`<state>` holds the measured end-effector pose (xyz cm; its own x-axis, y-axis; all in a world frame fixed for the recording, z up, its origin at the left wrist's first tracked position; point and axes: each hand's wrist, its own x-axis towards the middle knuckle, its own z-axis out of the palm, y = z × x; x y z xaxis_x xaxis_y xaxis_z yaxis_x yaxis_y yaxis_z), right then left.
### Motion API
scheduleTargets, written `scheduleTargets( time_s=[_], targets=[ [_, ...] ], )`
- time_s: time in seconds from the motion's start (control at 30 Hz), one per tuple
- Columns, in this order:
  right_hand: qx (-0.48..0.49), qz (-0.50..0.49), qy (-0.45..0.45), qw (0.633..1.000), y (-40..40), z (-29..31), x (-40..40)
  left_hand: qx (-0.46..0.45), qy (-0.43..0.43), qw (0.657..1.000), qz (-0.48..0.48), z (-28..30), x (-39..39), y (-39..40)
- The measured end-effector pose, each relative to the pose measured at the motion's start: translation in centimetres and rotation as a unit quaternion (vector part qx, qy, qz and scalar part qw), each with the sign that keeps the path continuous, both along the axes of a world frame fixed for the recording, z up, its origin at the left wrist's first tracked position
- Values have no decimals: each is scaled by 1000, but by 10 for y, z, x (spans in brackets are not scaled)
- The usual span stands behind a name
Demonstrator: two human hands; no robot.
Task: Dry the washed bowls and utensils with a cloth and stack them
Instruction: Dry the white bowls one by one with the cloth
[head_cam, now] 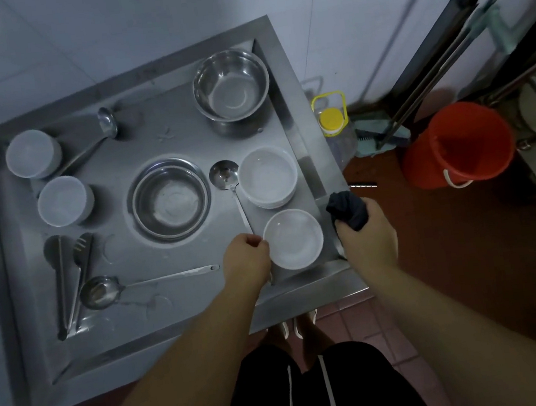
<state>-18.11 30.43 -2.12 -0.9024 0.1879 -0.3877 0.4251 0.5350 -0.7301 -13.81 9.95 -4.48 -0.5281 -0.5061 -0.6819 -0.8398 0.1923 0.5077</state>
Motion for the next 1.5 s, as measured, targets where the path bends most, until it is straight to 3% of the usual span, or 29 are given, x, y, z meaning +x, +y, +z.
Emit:
scheduleTargets(
  time_s=[0.17, 0.4, 0.83, 1.23, 1.5],
  targets=[
    [-19, 50, 18, 998, -13, 23, 9, -12, 11, 999, -38, 29, 8, -16],
    [-23, 183, 40, 982, -70, 48, 19, -124, 12, 980, -154, 67, 31, -62],
    [74, 428, 67, 898, -227, 58, 31, -225, -33, 941, -250, 82, 96, -233],
    [138, 398, 58, 905, -407, 35, 62, -218, -49, 925, -306, 43, 110, -421],
    [151, 394, 59, 905, -469, 26, 48, -201, -54, 926, -316, 20, 78, -483]
  ],
)
